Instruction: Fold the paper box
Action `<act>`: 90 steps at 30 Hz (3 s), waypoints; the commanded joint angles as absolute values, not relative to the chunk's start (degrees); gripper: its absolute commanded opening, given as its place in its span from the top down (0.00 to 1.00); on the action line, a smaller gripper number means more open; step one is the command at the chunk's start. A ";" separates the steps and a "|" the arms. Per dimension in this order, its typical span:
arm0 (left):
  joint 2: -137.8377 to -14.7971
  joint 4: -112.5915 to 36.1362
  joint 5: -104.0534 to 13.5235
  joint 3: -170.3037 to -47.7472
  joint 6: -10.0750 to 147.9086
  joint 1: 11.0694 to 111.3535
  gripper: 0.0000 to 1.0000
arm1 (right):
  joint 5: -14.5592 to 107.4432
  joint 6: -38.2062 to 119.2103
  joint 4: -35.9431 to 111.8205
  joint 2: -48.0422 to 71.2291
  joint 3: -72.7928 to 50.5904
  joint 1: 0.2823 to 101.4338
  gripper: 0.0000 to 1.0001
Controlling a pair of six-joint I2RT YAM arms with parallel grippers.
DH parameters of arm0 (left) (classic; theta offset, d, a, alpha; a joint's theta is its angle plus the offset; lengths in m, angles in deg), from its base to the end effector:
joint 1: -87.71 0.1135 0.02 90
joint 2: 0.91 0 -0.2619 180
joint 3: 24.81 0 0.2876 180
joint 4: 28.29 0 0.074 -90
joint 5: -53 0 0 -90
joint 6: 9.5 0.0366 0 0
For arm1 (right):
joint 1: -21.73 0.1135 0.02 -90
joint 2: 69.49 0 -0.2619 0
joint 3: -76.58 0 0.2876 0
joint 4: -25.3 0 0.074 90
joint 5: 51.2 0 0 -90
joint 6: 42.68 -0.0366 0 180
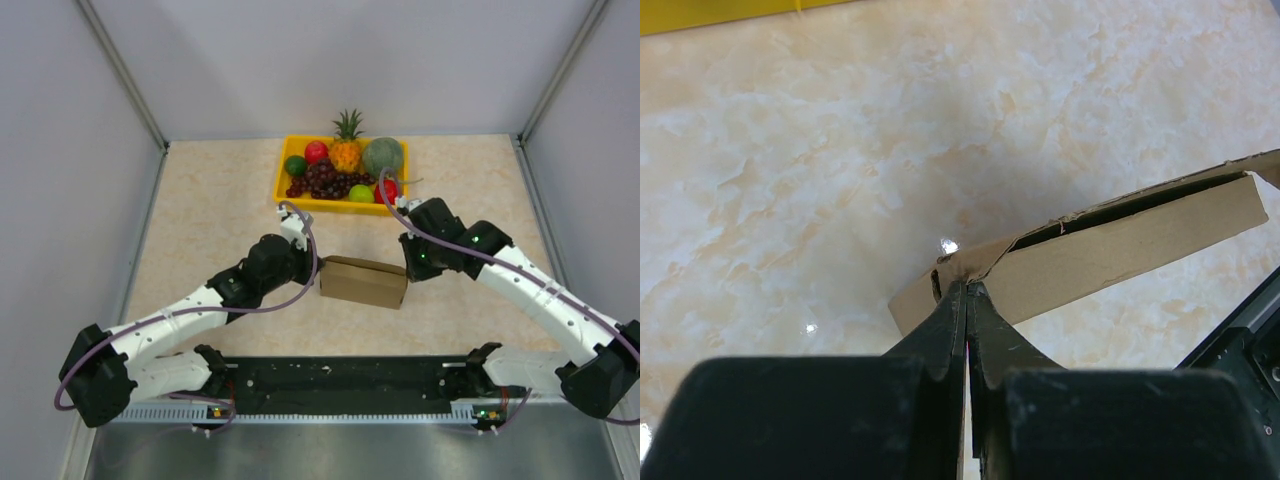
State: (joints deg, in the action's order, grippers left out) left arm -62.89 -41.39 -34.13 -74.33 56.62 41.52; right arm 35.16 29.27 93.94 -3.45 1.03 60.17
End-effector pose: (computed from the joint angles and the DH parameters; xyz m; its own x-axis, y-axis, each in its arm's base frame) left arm 0.1934 -0.1990 0.2349 -0.5522 -0.0084 -0.8337 0.5095 0.7881 -0.3455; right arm 0.2004 0.1561 0.3055 -0.8235 -0.2589 -0.5047 -0.3573 0.9278 0.1072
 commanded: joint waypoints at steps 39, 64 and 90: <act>-61.73 -49.03 -34.54 -73.24 54.83 40.42 1.00 | 14.11 -0.66 87.35 -9.10 12.32 69.19 1.00; -59.53 -41.56 -31.12 -66.21 41.14 37.79 1.00 | -5.32 -3.13 72.94 -22.38 31.93 81.76 1.00; -58.39 -32.60 -22.06 -54.52 52.11 33.40 1.00 | -0.58 0.46 71.44 -26.50 33.95 81.76 0.85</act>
State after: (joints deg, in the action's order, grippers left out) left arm -54.82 -20.74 -23.94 -57.22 50.15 34.35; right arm -4.75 -3.84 62.27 -25.89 33.68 81.37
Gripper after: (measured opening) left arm 0.007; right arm 0.117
